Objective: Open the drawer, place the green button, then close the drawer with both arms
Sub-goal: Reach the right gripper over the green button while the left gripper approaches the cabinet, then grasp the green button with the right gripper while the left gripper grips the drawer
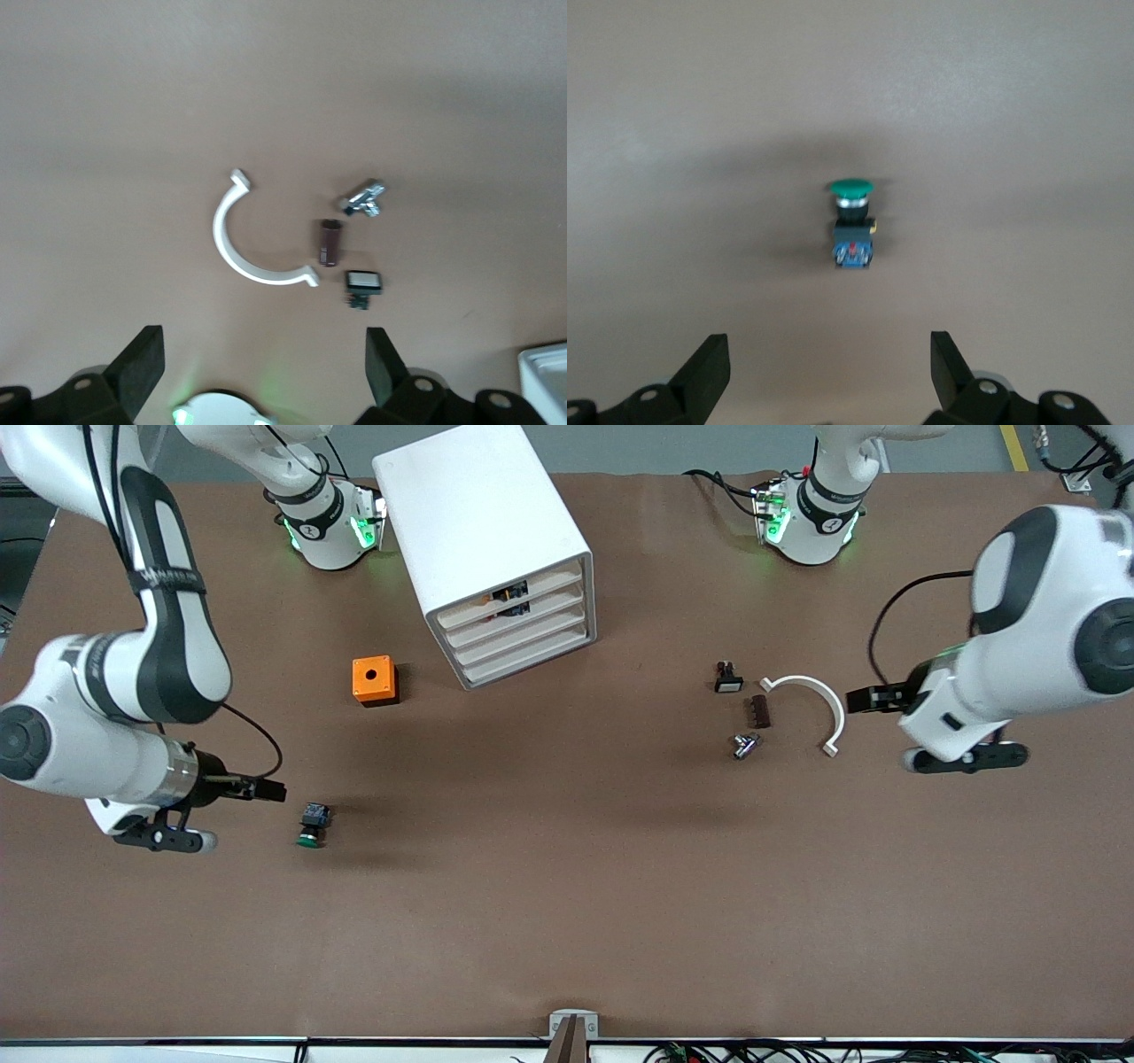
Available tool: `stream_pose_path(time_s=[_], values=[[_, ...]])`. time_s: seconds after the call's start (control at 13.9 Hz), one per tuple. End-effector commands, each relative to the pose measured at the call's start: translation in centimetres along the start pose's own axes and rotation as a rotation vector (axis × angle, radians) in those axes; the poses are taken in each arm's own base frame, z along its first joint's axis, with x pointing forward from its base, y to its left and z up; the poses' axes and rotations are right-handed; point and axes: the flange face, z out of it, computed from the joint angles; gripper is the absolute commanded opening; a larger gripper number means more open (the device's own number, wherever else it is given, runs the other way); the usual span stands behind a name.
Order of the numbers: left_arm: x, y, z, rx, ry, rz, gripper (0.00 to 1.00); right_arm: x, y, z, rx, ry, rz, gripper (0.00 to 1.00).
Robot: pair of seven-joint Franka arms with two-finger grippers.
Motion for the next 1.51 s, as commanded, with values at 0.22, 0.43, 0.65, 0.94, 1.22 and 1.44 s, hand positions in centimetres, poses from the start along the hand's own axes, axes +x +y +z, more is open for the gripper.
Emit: stream_pose_path(time_s=[0.22, 0.43, 0.65, 0.94, 1.22, 1.44], values=[[1.6, 10.1, 4.4, -0.100, -0.173, -0.448, 1.00, 1.9, 1.3, 8.6, 0.024, 0.021, 0.063, 1.00], [2.7, 13.0, 9.5, -0.114, -0.332, -0.632, 1.00, 1.5, 1.8, 11.8, 0.037, 0.004, 0.090, 1.00], [4.5, 16.2, 14.6, -0.106, -0.471, -0.890, 1.00, 1.5, 1.9, 13.1, 0.057, -0.017, 0.113, 1.00], [5.6, 19.7, 20.0, -0.080, -0.654, -1.159, 1.00, 1.7, 2.6, 14.5, 0.052, -0.015, 0.128, 1.00], [5.6, 22.2, 24.6, 0.018, -0.837, -1.358, 1.00, 1.6, 2.6, 15.4, 0.077, -0.027, 0.143, 0.95], [5.0, 23.3, 27.6, 0.123, -0.922, -1.474, 1.00, 1.6, 2.6, 15.5, 0.078, -0.030, 0.145, 0.59]])
